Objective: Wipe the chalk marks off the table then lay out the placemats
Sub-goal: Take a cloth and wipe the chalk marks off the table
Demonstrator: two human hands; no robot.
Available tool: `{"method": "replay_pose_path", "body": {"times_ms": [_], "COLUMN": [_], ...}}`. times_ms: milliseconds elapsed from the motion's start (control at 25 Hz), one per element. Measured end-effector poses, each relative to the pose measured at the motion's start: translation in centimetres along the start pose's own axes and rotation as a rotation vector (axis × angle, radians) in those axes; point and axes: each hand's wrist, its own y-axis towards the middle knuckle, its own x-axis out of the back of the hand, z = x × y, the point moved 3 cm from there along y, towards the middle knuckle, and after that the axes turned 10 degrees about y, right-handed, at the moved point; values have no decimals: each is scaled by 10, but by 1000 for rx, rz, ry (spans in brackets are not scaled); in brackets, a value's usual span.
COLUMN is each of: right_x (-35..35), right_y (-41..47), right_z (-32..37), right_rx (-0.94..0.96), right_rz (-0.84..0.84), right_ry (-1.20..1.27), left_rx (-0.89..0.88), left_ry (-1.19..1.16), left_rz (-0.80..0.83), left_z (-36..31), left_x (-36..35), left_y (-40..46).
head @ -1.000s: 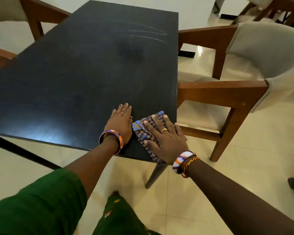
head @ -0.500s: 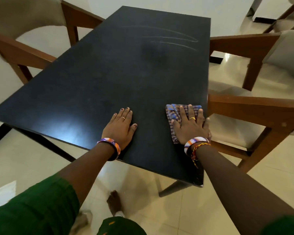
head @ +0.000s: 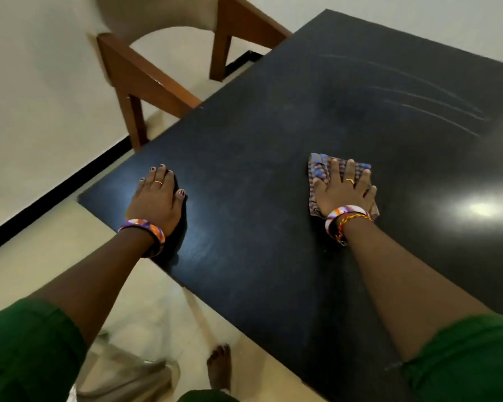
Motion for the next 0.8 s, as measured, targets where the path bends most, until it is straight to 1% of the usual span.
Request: {"method": "replay_pose_path", "body": {"times_ms": [120,240,320,400,480,560,640,800], "right_x": [-28,-55,-71,-78,-74,-62,-47,-7], "right_y": [19,7,-21,-55,-85,-107,-127,-168], "right_z": [81,139,162,163,140,99,49,-79], "right_rx": [159,338,513,667,757,762,721,600], "right_rz": [39,87,140,202,244,271,272,238], "right_ry": [-27,-44,-67,-86,-85,-61,-56,-53], "left_rx": [106,167,206,229,207,145,63,-63], "left_ry": [-11,-20,-34,-37,-43,-49,-51,-72], "left_rz": [-7,-18,-23,-16,-13,-11,-9,10], "left_z": [41,63,62,46,17,-20,-62,-162], "left_x": [-1,-4,-7,-8,-8,-8,-11,-19], "left_y": [6,-5,-19,-35,-52,-71,-96,-165]}}
